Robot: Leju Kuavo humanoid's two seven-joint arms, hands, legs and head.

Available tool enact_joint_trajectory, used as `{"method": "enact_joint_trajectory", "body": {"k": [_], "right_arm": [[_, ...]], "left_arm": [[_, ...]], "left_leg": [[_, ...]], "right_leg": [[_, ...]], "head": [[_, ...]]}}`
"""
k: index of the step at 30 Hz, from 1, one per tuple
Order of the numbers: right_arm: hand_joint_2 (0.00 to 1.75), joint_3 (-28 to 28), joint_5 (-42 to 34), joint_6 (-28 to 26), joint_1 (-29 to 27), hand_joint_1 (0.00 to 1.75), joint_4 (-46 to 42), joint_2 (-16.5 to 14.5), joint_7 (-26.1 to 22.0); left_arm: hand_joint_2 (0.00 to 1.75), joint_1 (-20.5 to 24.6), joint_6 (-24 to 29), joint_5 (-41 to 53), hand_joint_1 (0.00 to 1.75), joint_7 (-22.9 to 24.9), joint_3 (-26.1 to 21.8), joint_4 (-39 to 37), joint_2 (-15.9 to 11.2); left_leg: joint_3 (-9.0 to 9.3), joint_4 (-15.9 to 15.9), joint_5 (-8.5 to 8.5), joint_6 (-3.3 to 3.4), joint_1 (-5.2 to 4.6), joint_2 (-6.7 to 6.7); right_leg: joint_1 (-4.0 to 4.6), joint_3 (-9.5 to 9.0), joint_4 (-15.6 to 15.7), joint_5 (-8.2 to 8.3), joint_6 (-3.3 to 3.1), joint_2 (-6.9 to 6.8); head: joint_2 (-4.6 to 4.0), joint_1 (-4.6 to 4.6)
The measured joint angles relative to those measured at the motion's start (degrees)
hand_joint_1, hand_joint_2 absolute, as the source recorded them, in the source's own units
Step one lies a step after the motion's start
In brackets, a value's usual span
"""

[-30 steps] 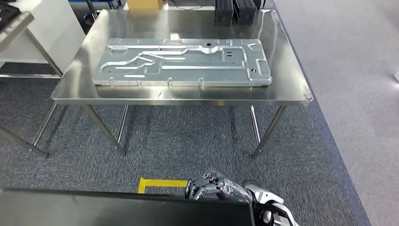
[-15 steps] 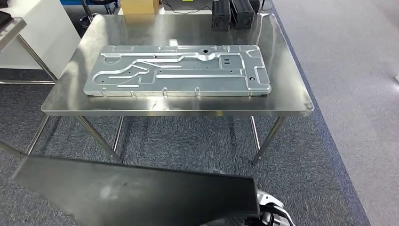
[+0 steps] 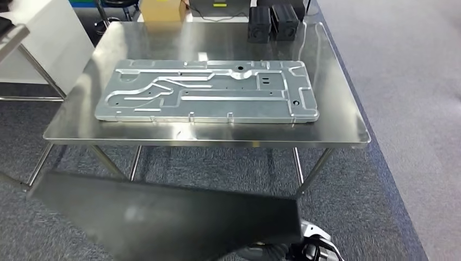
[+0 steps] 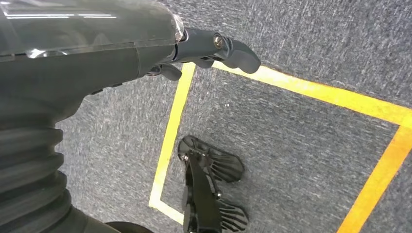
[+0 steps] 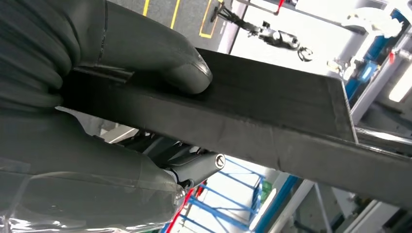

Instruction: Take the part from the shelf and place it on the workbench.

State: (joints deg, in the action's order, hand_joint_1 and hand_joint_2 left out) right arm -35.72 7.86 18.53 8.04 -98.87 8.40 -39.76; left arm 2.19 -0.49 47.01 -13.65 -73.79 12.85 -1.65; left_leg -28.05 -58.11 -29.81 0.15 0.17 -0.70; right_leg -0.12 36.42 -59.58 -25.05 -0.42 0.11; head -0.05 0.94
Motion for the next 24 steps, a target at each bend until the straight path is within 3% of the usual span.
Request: {"method": "enact_joint_trajectory", "body": {"k": [3,4,7,8,9,11,13,18,20,22,23,24], "right_arm": [[1.75,-0.3,-0.4,-0.1,0.2,1.62,-0.1,0.1,0.0],[1.75,-0.5,-0.4,0.0,0.3,1.62,-0.1,0.1,0.0],[1.75,-1.0,-0.5,0.0,0.4,1.62,-0.2,0.1,0.0],[1.75,-1.1,-0.5,0.0,0.4,1.62,-0.2,0.1,0.0],[1.75,-1.2,-0.5,0.1,0.4,1.62,-0.2,0.1,0.0],[1.75,-1.3,-0.4,0.1,0.4,1.62,-0.3,0.1,0.0],[1.75,-1.3,-0.2,0.0,0.2,1.62,-0.4,0.1,0.0],[1.75,-1.3,0.2,-0.1,-0.2,1.62,-1.3,0.2,0.0],[1.75,-1.3,0.6,-0.5,-0.5,1.62,-1.8,0.4,0.0],[1.75,-1.3,1.2,-1.1,-1.2,1.62,-2.1,0.7,0.0],[1.75,-1.3,1.5,-1.4,-1.4,1.62,-2.3,0.9,0.0],[1.75,-1.3,1.8,-1.7,-1.5,1.62,-2.5,1.1,0.0]], "left_arm": [[1.75,0.1,0.0,0.0,0.0,-0.2,0.0,0.0,0.0],[1.75,0.2,0.0,-0.1,0.0,-0.2,0.0,-0.1,0.0],[1.75,0.2,0.1,-0.3,0.0,-0.3,0.0,-0.1,0.0],[1.75,0.1,0.1,-0.4,0.0,-0.3,0.0,-0.2,0.0],[1.75,0.1,0.2,-0.5,0.0,-0.3,0.0,-0.2,0.1],[1.75,0.1,0.2,-0.7,0.0,-0.4,0.0,-0.2,0.1],[1.75,0.3,0.0,-0.7,0.0,-0.7,0.0,-0.2,0.1],[1.75,0.4,-0.3,-0.4,0.0,-1.2,0.0,-0.2,0.1],[1.75,0.6,-0.7,-0.1,0.0,-1.7,0.0,-0.2,0.1],[1.75,0.6,-1.2,0.2,0.0,-2.0,0.0,-0.2,0.1],[1.75,0.6,-1.3,0.3,0.0,-2.1,0.0,-0.2,0.1],[1.75,0.6,-1.4,0.3,0.0,-2.1,0.0,-0.2,0.1]], "left_leg": [[-0.46,-2.5,-0.88,-0.87,0.12,0.21],[-1.95,-5.2,-1.92,-1.07,0.23,0.28],[-8.64,-15.0,-5.87,-1.46,0.36,0.34],[-9.96,-15.9,-5.83,-1.47,0.38,0.34],[-10.28,-14.8,-4.4,-1.37,0.39,0.34],[-8.67,-7.8,1.25,-1.01,0.39,0.36],[-6.98,-2.3,3.75,-0.52,0.13,0.47],[-5.08,-0.6,3.77,1.22,0.14,0.42],[-4.36,-0.5,3.41,1.69,0.17,0.4],[-3.95,-0.5,2.84,1.91,0.09,0.36],[-3.64,-0.5,2.51,1.91,0.04,0.34],[-3.21,-0.5,2.15,1.88,0.01,0.31]], "right_leg": [[-0.29,-1.57,0.8,-0.01,-1.03,0.01],[-0.3,-2.08,1.0,-0.22,-1.3,-0.04],[-0.03,-2.96,1.1,-1.16,-1.7,-0.08],[0.03,-3.35,1.1,-1.52,-1.71,-0.03],[0.08,-3.86,1.1,-1.91,-1.67,0.01],[0.12,-5.04,1.0,-2.81,-1.42,0.03],[0.22,-5.72,0.9,-3.62,-0.88,0.08],[0.21,-5.62,-1.9,-4.91,0.86,0.11],[0.01,-2.66,-7.2,-7.42,1.4,0.07],[-0.13,1.88,-13.6,-9.61,1.76,0.05],[-0.16,3.43,-14.9,-9.44,1.83,0.05],[-0.15,4.03,-14.4,-8.1,1.78,0.05]], "head": [[0.0,-0.17],[0.01,-0.27],[0.01,-0.45],[0.01,-0.45],[0.01,-0.45],[0.0,-0.43],[-0.01,-0.42],[0.0,-0.38],[0.0,-0.27],[0.0,-0.26],[0.0,-0.26],[0.0,-0.26]]}}
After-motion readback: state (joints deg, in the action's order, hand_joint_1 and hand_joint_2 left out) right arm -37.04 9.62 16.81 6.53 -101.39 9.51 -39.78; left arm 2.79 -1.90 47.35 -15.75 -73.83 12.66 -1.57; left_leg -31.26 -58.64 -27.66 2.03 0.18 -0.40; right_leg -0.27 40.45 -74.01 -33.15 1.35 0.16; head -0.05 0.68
